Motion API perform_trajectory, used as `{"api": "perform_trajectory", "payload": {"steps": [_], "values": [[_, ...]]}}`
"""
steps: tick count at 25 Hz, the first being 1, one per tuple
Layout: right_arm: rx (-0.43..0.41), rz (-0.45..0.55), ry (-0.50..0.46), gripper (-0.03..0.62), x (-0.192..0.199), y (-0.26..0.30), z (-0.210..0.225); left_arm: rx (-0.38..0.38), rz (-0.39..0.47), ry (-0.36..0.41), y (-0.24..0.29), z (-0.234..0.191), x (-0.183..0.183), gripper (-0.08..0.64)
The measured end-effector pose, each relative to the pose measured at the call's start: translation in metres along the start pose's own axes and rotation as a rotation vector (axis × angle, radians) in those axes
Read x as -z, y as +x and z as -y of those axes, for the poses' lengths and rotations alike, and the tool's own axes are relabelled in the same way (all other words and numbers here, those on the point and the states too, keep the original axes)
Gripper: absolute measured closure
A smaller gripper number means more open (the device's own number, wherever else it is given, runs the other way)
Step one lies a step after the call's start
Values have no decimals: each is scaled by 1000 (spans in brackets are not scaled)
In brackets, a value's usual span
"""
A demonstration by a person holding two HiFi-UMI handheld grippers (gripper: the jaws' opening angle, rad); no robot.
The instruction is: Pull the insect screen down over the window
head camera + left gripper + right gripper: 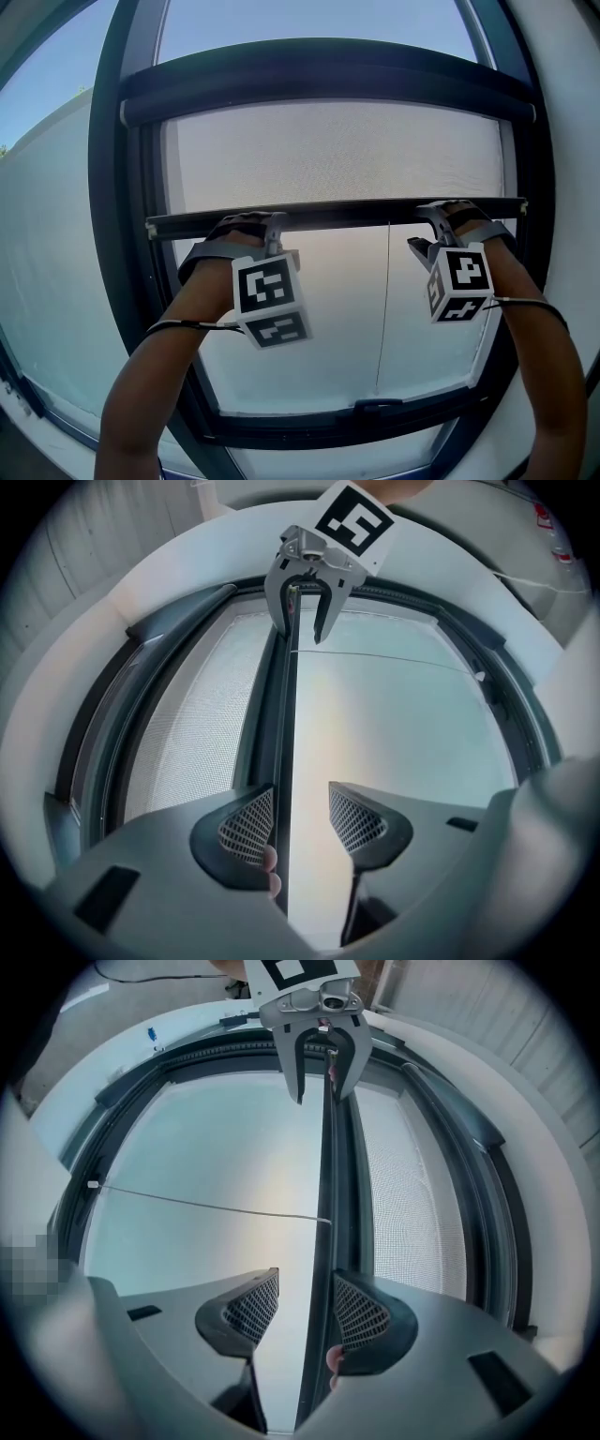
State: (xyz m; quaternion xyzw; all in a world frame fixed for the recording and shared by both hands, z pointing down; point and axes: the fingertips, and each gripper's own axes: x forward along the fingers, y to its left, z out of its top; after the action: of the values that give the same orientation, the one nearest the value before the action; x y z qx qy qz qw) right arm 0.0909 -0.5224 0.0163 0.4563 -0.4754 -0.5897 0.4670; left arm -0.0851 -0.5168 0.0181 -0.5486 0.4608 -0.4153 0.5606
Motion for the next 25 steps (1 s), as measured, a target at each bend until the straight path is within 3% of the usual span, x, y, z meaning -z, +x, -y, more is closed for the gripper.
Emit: {"api": "perform_trajectory", "payload": {"steps": [9, 15, 25], "values": [[-57, 42, 45, 420, -5, -6, -28, 17, -68, -36, -2, 28, 1, 374], [-115, 58, 29, 421, -10, -11, -66, 107, -118, -29, -4, 68, 3, 374], [-141, 58, 50, 420, -16, -16, -100, 135, -141, -50, -10, 103, 5, 374]]}}
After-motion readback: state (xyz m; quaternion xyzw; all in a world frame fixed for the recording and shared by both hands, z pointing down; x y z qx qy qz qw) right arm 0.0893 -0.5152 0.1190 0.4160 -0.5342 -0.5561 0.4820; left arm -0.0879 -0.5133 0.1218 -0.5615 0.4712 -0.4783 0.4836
